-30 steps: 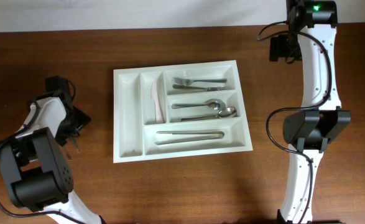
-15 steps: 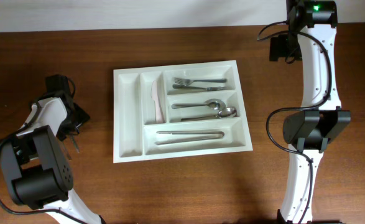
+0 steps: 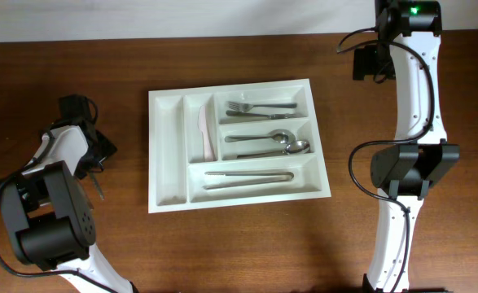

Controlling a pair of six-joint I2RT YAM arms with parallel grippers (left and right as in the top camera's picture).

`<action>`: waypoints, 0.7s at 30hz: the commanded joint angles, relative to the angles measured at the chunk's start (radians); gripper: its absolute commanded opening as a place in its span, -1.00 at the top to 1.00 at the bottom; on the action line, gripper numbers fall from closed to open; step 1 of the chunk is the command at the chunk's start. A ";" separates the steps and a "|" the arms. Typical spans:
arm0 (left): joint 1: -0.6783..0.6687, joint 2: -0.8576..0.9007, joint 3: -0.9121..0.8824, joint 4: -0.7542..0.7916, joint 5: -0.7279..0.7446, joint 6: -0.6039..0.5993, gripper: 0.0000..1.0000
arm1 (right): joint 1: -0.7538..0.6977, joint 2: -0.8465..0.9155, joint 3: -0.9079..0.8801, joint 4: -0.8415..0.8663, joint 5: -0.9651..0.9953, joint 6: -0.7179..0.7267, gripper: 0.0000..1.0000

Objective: Pack container
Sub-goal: 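Lower the left gripper over the two spoons and grasp one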

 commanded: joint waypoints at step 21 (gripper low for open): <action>0.006 0.087 -0.033 0.015 -0.134 0.008 -0.08 | 0.003 -0.027 0.017 0.000 0.023 0.012 -0.98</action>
